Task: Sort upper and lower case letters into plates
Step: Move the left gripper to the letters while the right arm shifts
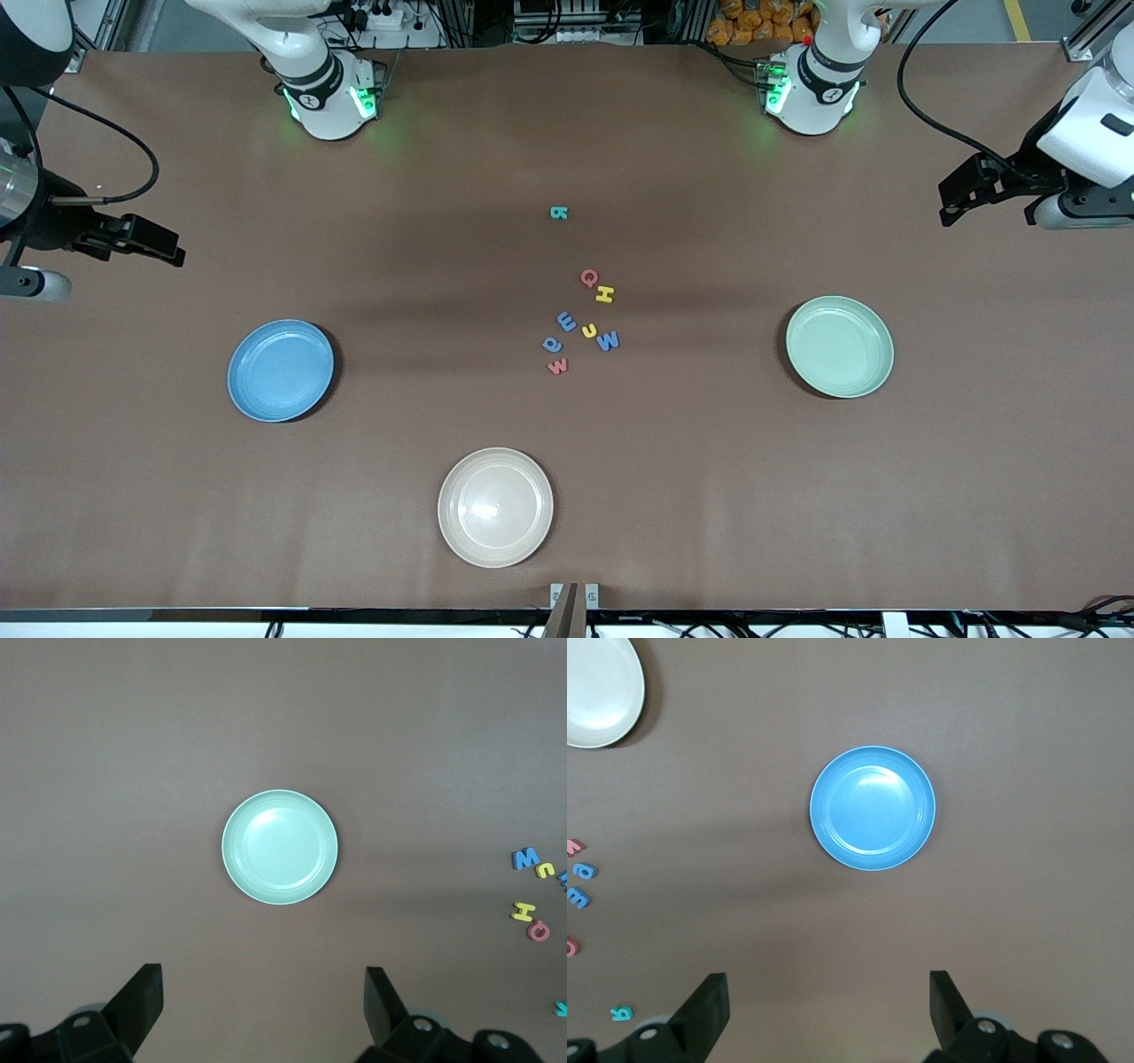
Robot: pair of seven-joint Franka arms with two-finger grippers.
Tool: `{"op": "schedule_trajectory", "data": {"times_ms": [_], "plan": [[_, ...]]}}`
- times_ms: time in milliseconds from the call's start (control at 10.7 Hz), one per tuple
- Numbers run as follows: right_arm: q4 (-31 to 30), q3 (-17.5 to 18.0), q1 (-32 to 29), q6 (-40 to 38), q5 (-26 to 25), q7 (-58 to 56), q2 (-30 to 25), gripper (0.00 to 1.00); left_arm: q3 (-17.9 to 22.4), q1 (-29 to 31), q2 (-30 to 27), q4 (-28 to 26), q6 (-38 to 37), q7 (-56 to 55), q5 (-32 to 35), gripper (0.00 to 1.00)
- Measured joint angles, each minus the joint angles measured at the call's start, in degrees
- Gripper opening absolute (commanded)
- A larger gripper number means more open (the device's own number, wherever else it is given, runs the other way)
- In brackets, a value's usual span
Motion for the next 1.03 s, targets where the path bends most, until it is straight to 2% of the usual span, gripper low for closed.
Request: {"op": "schedule_trajectory", "data": {"times_ms": [468, 655, 1030], "plan": [[0.0, 0.0, 0.1, 0.0, 0.0, 0.0, 0.0, 1.00, -0.1, -0.8, 0.3, -0.2, 0.0, 0.0, -0.1, 1.00], [0.0, 0.3, 1.1, 0.0, 0.2, 0.4, 0.0, 1.00, -0.7, -4.1, 1.5, -1.5, 1.9, -0.1, -0.2, 1.00], [-0.2, 0.8, 9.1, 2.4, 0.2, 10.0, 2.0, 1.00, -4.9, -10.9, 7.6, -5.8, 11.1, -1.3, -0.3, 1.00]]}}
